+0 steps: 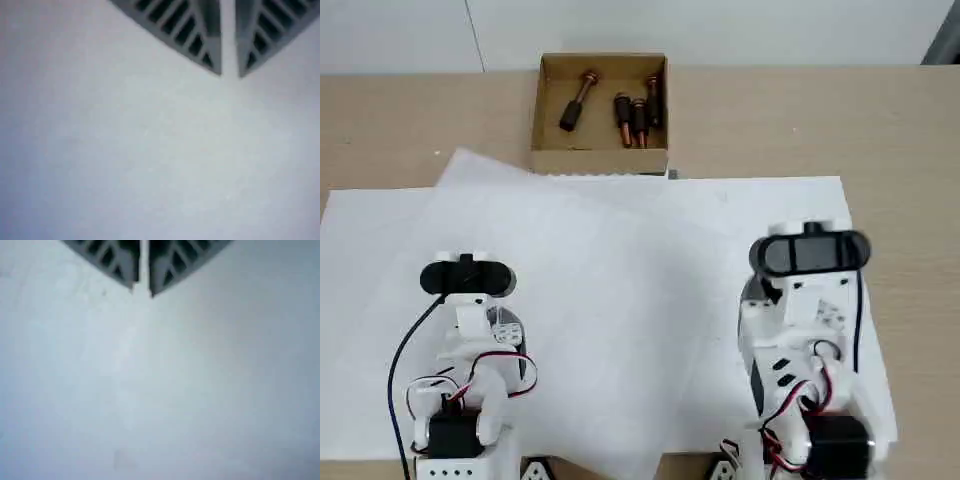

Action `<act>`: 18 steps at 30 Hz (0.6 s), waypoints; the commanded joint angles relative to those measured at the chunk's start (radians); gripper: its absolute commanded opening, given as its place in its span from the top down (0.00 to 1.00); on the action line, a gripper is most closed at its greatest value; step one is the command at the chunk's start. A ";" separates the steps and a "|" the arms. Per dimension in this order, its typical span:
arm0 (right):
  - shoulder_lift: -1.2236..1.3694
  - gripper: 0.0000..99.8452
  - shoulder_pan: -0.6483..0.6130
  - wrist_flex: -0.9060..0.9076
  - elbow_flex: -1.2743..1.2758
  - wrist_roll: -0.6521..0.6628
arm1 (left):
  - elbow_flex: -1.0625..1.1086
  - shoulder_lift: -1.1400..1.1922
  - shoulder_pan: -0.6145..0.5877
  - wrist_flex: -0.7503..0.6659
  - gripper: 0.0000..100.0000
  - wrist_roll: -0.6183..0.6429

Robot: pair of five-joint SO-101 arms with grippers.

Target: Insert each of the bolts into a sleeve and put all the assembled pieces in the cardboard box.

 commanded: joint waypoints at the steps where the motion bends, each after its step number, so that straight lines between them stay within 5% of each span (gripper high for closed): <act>1: -0.133 1.00 0.002 -0.021 0.120 0.005 | -0.005 -0.009 0.003 -0.002 0.99 0.003; 18: -0.255 1.00 0.007 -0.193 0.532 0.061 | -0.005 -0.009 0.003 -0.002 0.99 0.003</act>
